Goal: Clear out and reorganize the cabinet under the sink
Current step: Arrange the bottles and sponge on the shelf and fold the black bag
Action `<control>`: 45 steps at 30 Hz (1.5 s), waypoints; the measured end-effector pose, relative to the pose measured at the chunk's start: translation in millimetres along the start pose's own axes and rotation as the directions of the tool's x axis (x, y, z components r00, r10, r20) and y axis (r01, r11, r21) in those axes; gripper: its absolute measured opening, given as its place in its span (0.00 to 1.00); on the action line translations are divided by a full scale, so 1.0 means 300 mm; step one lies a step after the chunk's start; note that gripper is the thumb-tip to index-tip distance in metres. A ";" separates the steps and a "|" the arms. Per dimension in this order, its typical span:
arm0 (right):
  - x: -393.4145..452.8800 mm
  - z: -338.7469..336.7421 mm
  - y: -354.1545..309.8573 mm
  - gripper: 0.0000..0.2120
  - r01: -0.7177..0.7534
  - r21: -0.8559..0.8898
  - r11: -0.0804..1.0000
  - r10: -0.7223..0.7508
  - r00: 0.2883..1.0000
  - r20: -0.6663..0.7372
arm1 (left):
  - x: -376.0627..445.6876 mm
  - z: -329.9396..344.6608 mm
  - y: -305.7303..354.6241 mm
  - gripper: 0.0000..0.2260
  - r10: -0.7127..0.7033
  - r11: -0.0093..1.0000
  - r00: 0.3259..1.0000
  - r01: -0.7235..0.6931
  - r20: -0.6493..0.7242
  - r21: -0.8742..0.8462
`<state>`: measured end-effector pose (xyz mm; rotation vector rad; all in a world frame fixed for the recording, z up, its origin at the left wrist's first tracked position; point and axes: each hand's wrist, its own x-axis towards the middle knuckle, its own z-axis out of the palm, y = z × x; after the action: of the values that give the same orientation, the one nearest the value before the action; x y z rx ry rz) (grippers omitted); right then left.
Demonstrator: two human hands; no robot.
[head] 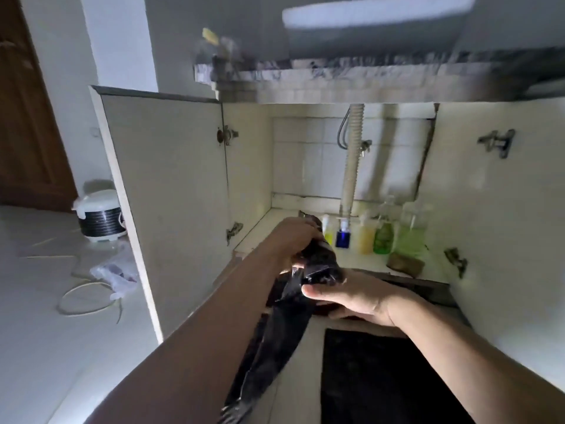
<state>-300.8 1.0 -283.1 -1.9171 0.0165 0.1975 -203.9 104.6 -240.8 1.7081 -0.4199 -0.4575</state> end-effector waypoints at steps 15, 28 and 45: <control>-0.288 -0.494 0.127 0.06 0.387 0.579 0.717 0.196 0.686 -0.701 | 0.015 0.434 -0.261 0.20 -0.077 0.656 0.918 -0.248 0.389 0.713; -0.338 -0.364 0.131 0.32 -0.125 -0.758 0.640 -0.405 0.783 -0.471 | -0.004 0.425 -0.163 0.07 0.455 0.643 0.878 -0.441 0.150 0.626; -0.319 -0.430 0.153 0.11 0.120 -0.170 0.978 -0.206 0.686 -0.698 | 0.111 0.279 -0.291 0.47 0.007 0.906 0.916 -0.176 0.402 0.386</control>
<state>-383.5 -143.6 -268.7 -1.9819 0.3645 -0.7042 -216.5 32.7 -342.8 1.9957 -0.9454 -0.6811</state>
